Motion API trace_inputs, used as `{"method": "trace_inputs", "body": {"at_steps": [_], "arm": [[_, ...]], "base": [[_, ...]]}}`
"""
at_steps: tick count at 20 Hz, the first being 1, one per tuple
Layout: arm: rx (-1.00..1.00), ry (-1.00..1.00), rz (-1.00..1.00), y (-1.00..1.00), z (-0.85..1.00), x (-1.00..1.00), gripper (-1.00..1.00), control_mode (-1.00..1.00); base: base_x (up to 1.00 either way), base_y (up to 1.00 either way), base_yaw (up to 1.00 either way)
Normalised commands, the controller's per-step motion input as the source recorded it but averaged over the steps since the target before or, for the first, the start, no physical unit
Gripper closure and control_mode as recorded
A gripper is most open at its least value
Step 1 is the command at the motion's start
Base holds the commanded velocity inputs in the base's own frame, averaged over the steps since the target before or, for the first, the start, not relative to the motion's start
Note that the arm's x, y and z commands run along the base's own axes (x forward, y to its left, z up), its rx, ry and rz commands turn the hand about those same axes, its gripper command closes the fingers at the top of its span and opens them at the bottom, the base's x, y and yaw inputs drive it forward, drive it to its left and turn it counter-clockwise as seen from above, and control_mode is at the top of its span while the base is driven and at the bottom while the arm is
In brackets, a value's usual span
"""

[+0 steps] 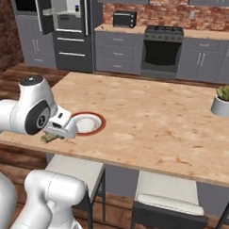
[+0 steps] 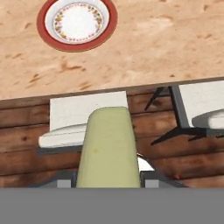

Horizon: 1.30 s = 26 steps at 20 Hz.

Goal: Retrieve the butter from the fridge and place it on a plate on the dining table. Then retrieve the butter knife by the fridge and place it near the plate.

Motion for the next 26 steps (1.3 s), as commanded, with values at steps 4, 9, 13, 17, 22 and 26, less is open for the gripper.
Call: {"method": "trace_inputs", "body": {"at_steps": [4, 9, 13, 17, 22, 26], "arm": [[0.02, 0.02, 0.13, 0.00, 0.00, 1.00, 1.00, -1.00], [0.01, 0.09, 0.23, 0.00, 0.00, 0.99, 1.00, -1.00], [0.00, 0.00, 0.25, 0.00, 0.00, 0.91, 1.00, -1.00], [-0.01, -0.03, 0.24, 0.05, 0.00, 0.96, 1.00, -1.00], [-0.06, -0.06, 0.29, 0.04, -0.07, 0.76, 1.00, -1.00], [-0.05, -0.12, 0.22, 0.11, -0.26, 0.70, 1.00, -1.00]], "base": [[0.00, 0.00, 0.00], [0.00, 0.00, 0.00], [0.00, 0.00, 0.00], [0.00, 0.00, 0.00], [0.00, 0.00, 0.00], [0.00, 0.00, 0.00]]}}
